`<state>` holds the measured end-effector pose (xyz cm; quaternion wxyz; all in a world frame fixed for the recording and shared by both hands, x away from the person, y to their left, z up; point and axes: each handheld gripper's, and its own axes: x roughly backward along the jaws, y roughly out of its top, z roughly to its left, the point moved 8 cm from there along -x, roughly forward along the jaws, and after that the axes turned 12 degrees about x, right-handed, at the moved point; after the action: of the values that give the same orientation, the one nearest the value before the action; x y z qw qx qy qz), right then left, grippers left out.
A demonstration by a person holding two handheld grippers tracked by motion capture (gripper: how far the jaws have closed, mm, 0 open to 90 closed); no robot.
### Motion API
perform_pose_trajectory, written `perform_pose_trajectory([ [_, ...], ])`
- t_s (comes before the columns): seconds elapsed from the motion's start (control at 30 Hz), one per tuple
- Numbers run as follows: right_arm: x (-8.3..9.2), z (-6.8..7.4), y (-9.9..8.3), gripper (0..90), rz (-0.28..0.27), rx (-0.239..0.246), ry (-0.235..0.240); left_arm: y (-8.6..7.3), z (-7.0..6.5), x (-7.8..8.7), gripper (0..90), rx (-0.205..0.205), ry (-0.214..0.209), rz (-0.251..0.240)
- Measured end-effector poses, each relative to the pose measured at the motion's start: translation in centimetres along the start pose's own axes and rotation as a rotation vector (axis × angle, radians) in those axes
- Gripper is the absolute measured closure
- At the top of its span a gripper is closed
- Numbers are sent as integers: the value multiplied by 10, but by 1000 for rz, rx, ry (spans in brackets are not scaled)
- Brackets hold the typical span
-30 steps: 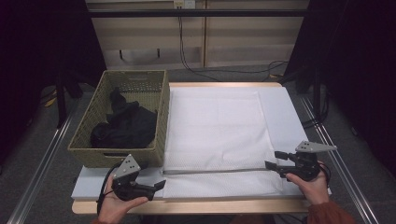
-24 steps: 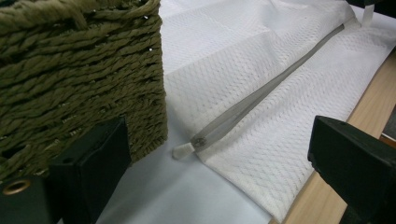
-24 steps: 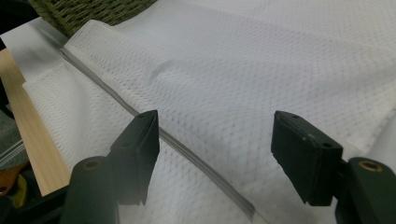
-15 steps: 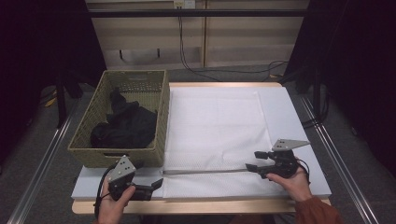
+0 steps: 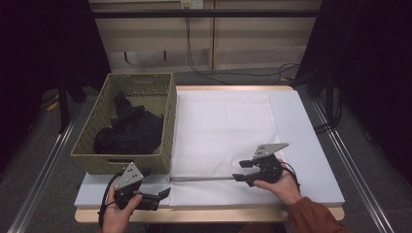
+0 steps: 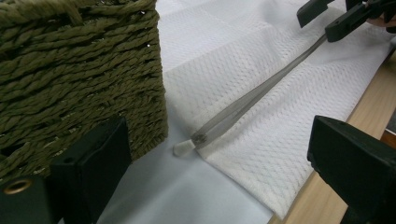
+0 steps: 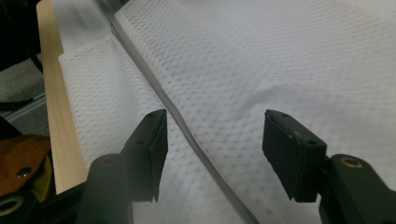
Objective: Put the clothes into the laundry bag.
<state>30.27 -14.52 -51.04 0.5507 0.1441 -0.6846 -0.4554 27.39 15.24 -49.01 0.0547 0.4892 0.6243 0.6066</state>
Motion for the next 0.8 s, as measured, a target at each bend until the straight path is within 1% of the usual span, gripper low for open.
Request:
perform_pose_trajectory([
  [0.03,-4,1,1,414,13,6,5,0,0,0,60,-2,-1,-1],
  [0.07,-9,2,2,414,17,7,20,0,-1,0,60,-9,-1,2],
  [0.1,-13,2,4,432,19,7,29,0,-2,0,60,-5,-7,1],
  [0.13,-16,1,5,451,27,18,34,0,-2,0,60,-12,-6,1],
  [0.17,-20,0,8,461,31,31,28,1,-3,0,60,-14,-7,-1],
  [0.2,-22,0,11,476,28,34,36,1,-4,0,60,-16,-8,3],
  [0.27,-29,-1,14,512,35,48,34,0,-4,-1,60,-18,-11,6],
  [0.3,-33,0,13,514,46,49,36,0,-5,-1,60,-26,-10,10],
  [0.37,-40,0,11,544,50,43,42,0,-6,-1,60,-30,-14,10],
  [0.4,-42,0,10,552,67,49,36,0,-5,-1,60,-34,-6,14],
  [0.43,-44,0,8,564,80,67,32,0,-5,-2,60,-31,-8,16],
  [0.47,-45,-1,6,570,82,67,32,-1,-5,-2,60,-32,-7,21],
  [0.53,-46,-1,3,569,90,63,48,0,-5,-1,60,-28,-12,16],
  [0.67,-46,0,2,538,78,70,57,0,-5,-1,60,-27,-13,17],
  [0.7,-46,1,2,539,75,91,56,0,-5,-1,59,-29,-17,19],
  [0.77,-45,2,1,527,72,111,54,-1,-6,-2,59,-34,-18,19],
  [0.8,-46,3,0,531,76,141,51,-1,-6,-2,60,-40,-15,22],
])
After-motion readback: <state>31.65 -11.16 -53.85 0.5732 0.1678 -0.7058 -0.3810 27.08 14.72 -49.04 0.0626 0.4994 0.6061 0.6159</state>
